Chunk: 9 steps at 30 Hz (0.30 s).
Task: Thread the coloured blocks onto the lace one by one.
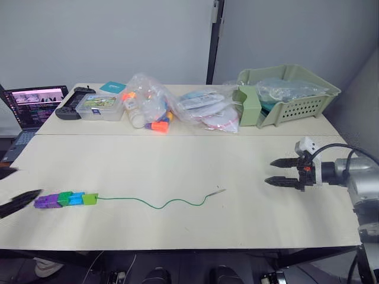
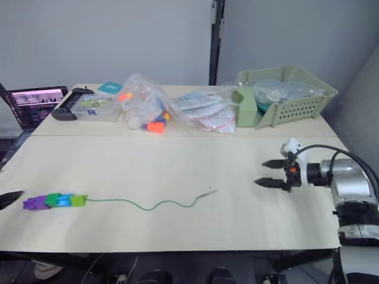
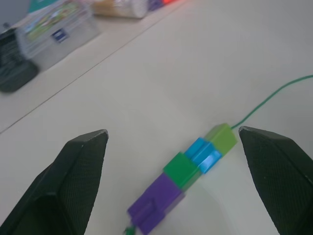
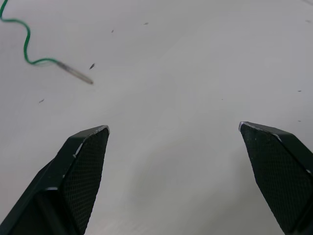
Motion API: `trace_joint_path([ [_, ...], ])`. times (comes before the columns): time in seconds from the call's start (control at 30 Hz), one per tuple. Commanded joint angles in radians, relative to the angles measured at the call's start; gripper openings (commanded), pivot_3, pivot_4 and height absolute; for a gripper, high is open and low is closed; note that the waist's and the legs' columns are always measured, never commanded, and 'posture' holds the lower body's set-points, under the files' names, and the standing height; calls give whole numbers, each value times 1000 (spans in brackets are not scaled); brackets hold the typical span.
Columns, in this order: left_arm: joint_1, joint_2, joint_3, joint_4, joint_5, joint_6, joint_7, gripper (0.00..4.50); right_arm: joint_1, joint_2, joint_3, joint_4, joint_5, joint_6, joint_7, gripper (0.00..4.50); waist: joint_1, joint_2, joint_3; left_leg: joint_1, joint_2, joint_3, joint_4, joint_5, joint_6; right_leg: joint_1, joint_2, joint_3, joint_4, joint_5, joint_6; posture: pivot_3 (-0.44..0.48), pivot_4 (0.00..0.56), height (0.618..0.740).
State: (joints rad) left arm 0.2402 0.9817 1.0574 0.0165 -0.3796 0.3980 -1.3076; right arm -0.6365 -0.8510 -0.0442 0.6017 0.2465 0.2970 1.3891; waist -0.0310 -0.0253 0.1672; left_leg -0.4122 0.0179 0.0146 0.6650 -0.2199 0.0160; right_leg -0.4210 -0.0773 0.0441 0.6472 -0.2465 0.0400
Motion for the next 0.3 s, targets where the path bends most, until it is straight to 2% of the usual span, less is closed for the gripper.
trace_joint_path([
  [0.03, 45, -29, 102, 119, -8, -34, 68, 4500, -26, 5, -42, 76, 6, -92, -18, 4485, 1, 0, 0, 1, 0, 0, 0, 0, 0, 0, 0, 0, 0, 0, 0, 0, 150, 740],
  [0.13, 78, -43, 120, 222, 24, -120, 142, 4500, -64, 19, -57, 149, 12, -126, -36, 4485, -2, 0, 0, 3, 0, 1, -1, 0, 0, 1, 0, 0, 0, 0, -1, 0, 150, 740],
  [0.2, 101, -49, 116, 275, 27, -202, 141, 4500, -80, 25, -62, 176, 19, -130, -39, 4485, -2, 0, 0, 3, 0, 1, -1, 0, 0, 1, 0, 0, 0, 0, -1, 0, 150, 740],
  [0.3, 127, -48, 101, 319, -2, -216, 130, 4500, -82, 31, -67, 204, 20, -143, -40, 4485, -2, 0, 0, 3, 2, 1, -1, 0, 0, 1, 0, 0, 0, 0, -1, 0, 150, 740],
])
